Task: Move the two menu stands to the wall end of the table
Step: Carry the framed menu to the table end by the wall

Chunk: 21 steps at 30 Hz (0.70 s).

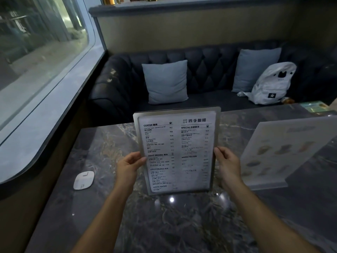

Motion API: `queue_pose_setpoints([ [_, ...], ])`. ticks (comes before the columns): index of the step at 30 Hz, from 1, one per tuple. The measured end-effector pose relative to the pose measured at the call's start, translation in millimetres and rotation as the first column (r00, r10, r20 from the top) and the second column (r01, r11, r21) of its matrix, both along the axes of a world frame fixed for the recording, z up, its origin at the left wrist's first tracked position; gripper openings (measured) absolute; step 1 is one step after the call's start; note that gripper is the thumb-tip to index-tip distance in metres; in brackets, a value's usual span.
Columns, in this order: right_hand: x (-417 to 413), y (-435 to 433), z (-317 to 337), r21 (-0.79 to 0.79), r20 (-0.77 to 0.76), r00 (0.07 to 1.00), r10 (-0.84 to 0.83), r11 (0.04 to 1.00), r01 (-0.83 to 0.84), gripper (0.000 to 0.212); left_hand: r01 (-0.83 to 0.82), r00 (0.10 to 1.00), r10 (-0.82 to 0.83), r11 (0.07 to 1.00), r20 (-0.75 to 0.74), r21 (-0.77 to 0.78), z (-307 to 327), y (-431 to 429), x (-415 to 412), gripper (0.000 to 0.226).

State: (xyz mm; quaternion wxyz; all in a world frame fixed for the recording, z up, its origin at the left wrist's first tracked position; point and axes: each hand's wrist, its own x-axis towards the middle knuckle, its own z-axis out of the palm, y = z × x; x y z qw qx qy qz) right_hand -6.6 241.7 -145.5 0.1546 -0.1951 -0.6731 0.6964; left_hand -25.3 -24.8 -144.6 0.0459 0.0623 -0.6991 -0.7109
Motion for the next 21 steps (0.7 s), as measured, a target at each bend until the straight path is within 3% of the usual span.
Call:
queue_pose_setpoints([
  [9, -7.1, -19.3, 9.6, 0.004, -0.006, 0.995, 0.104, 0.995, -0.104, 0.024, -0.063, 0.996, 0.065, 0.998, -0.067, 0.019, 13.3, -18.5, 32.3, 0.021],
  [15, -15.9, -68.9, 14.9, 0.057, -0.011, 0.954, 0.298, 0.953, -0.297, 0.016, -0.295, 0.952, 0.293, 0.956, -0.092, -0.011, 23.3, -60.0, 78.3, 0.025],
  [21, -9.7, -142.6, 22.3, 0.072, -0.059, 0.85, 0.523, 0.852, -0.519, 0.012, -0.519, 0.853, 0.514, 0.854, -0.088, -0.044, 23.2, -111.6, 145.4, 0.024],
])
